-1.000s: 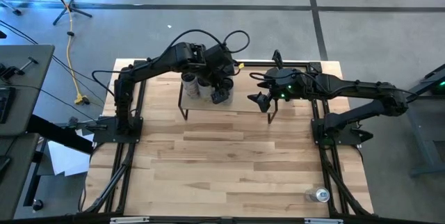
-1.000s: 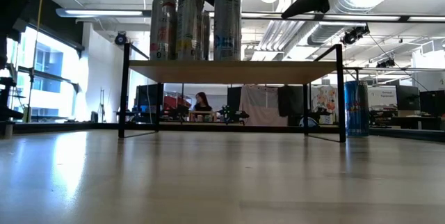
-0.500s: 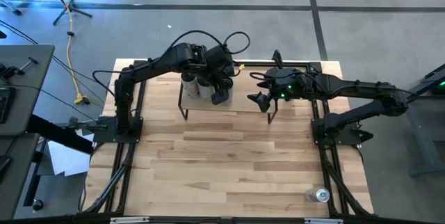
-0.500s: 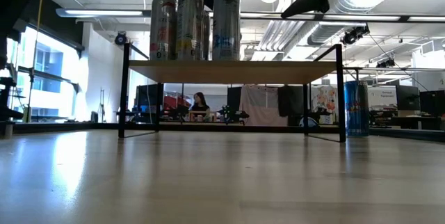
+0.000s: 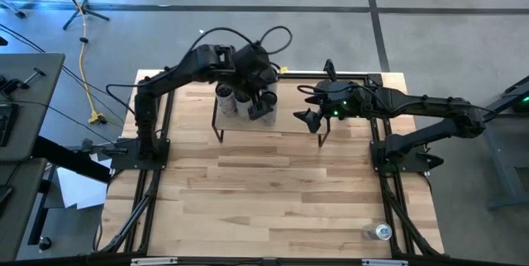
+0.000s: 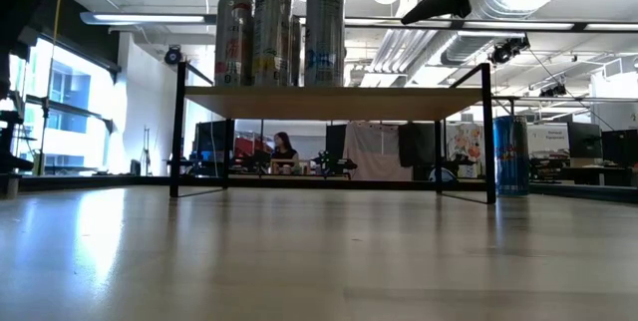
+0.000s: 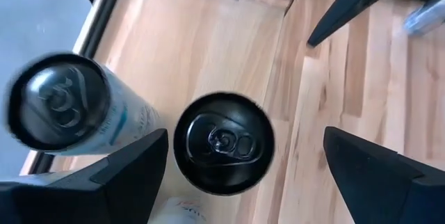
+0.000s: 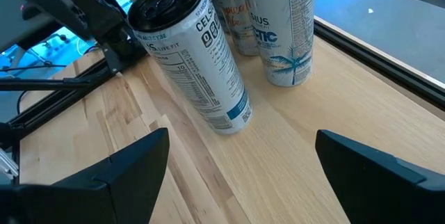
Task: Place canned beverage on shelf
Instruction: Put the white blue soda can on the shelf aligned with the other white blue soda can
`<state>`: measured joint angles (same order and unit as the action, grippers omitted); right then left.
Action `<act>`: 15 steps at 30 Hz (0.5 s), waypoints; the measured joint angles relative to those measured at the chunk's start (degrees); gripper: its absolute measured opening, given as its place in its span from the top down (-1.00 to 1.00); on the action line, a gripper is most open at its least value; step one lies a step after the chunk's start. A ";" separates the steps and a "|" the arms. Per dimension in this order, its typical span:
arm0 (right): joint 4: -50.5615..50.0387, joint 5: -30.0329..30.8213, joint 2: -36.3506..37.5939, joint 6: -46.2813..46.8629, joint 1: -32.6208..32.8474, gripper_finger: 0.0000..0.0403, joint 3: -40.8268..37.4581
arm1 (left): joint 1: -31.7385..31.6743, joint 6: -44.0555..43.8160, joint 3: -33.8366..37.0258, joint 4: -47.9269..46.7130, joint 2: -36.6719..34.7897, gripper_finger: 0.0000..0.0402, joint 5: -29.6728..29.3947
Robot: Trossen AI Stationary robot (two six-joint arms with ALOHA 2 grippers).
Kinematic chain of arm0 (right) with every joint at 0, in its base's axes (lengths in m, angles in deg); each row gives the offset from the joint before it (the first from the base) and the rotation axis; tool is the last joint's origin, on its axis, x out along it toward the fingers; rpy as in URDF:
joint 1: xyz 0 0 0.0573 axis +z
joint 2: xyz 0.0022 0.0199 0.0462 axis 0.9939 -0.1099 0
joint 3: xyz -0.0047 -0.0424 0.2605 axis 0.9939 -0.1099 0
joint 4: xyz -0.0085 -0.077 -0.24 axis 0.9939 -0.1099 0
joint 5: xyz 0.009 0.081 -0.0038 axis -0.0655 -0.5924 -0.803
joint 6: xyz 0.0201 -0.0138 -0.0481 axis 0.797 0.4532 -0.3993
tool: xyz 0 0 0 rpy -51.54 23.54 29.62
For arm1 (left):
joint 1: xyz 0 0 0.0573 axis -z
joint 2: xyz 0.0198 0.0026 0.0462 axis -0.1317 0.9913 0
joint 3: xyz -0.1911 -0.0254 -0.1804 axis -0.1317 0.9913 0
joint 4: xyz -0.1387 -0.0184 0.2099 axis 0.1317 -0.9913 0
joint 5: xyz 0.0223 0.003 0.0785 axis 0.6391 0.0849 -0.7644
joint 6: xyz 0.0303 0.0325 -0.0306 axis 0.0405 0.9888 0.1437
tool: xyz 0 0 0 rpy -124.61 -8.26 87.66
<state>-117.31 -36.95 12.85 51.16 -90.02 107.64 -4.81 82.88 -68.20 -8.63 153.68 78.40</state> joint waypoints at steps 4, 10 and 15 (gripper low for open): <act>0.04 0.00 0.00 -0.06 0.00 -0.73 -0.02 | 0.21 -0.61 0.33 0.33 -2.69 -0.75 0.17; 1.25 0.00 0.00 -0.31 0.00 -0.73 -0.02 | 1.09 -1.95 0.08 -1.74 -6.70 -0.75 -0.09; 8.42 1.12 -1.30 -1.39 1.37 -0.73 0.00 | 3.27 -1.04 0.08 -0.14 -10.84 -0.75 -2.96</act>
<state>-108.89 -35.82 11.54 49.77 -88.65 107.64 -1.54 81.83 -68.12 -8.77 142.84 75.44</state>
